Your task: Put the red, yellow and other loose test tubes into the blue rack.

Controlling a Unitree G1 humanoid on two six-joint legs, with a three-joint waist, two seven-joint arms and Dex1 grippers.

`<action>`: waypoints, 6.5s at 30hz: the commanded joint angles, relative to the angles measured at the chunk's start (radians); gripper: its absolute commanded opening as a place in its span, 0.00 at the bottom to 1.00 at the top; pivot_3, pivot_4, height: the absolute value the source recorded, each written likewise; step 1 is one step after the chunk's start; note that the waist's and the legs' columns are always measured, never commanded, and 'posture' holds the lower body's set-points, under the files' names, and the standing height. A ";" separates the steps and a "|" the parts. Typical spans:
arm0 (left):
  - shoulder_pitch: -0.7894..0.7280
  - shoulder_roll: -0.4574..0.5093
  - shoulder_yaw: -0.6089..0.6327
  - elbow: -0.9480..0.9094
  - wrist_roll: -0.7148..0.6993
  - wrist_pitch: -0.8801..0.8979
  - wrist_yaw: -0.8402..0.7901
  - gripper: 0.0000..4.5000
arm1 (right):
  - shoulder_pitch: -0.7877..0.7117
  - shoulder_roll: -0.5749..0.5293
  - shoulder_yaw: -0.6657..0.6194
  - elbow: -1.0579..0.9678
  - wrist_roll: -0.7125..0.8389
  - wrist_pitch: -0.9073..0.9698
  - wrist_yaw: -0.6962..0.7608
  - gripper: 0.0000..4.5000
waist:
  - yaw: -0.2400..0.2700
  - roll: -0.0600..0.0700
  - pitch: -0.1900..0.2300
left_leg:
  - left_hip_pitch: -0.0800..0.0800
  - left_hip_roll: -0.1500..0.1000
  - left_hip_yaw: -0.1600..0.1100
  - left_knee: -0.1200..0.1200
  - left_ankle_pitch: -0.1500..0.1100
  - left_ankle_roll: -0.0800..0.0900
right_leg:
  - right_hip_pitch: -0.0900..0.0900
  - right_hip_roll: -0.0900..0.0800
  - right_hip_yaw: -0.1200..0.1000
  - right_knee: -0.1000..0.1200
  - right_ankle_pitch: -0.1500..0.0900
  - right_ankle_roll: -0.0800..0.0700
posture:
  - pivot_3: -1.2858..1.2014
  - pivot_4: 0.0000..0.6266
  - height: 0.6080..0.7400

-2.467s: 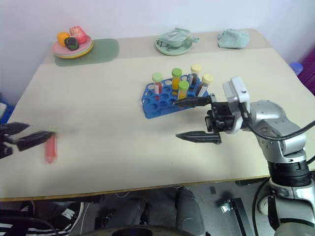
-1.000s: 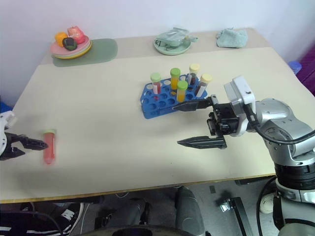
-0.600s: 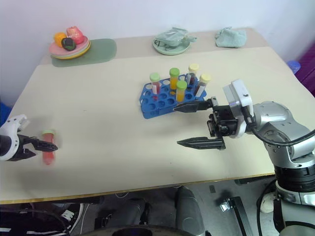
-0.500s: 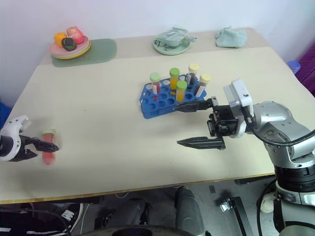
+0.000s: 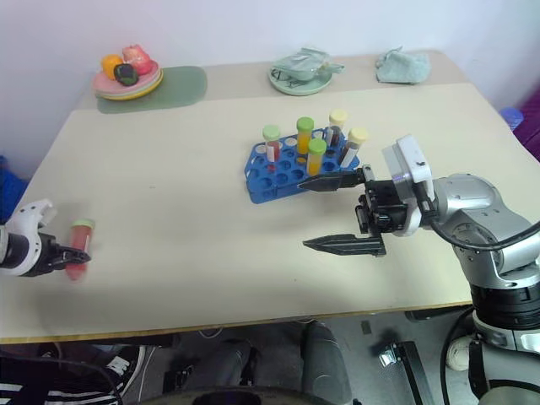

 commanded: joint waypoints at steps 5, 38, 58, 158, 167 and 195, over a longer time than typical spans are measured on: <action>-0.025 -0.051 0.108 -0.063 0.075 -0.042 0.002 0.18 | -0.003 -0.005 -0.024 -0.034 0.001 -0.021 -0.011 1.00 | 0.001 0.000 0.000 | 0.000 0.000 0.000 0.000 0.000 0.000 | 0.000 0.000 0.000 0.000 0.000 0.000 | 0.52 0.24 1.00; -0.154 -0.961 -0.128 0.037 0.697 -1.856 -0.636 0.18 | 0.142 0.022 -0.134 -0.044 -0.123 -0.112 -0.257 1.00 | 0.024 -0.006 -0.002 | 0.002 0.001 0.000 0.003 0.000 0.001 | 0.006 0.000 -0.002 -0.004 0.001 0.000 | 0.52 0.24 1.00; -0.345 -1.183 -0.205 0.525 0.853 -2.154 -0.645 0.18 | 0.380 0.026 -0.269 -0.076 -0.199 -0.184 -0.384 1.00 | 0.028 -0.007 -0.001 | 0.002 0.001 0.001 0.003 0.000 0.001 | 0.007 0.000 -0.002 -0.005 0.002 0.001 | 0.52 0.24 1.00; -0.394 -1.262 -0.113 0.839 0.896 -2.275 -0.598 0.18 | 0.433 0.047 -0.274 -0.159 -0.186 -0.187 -0.505 1.00 | 0.029 -0.007 -0.002 | 0.005 0.001 0.000 0.003 0.000 0.001 | 0.009 0.001 -0.002 -0.005 0.002 0.001 | 0.52 0.24 1.00; -0.402 -1.263 -0.118 0.848 0.914 -2.264 -0.602 0.18 | 0.431 0.049 -0.265 -0.160 -0.190 -0.190 -0.509 1.00 | 0.030 -0.006 -0.002 | 0.006 0.001 0.000 0.003 0.000 0.002 | 0.010 0.001 -0.002 -0.006 0.002 0.001 | 0.52 0.24 1.00; -0.400 -1.212 -0.140 0.826 0.953 -2.289 -0.564 0.18 | 0.418 0.060 -0.248 -0.166 -0.197 -0.187 -0.517 1.00 | 0.028 -0.006 -0.002 | 0.006 0.001 0.000 0.003 0.000 0.001 | 0.011 0.001 -0.002 -0.005 0.002 0.001 | 0.52 0.24 1.00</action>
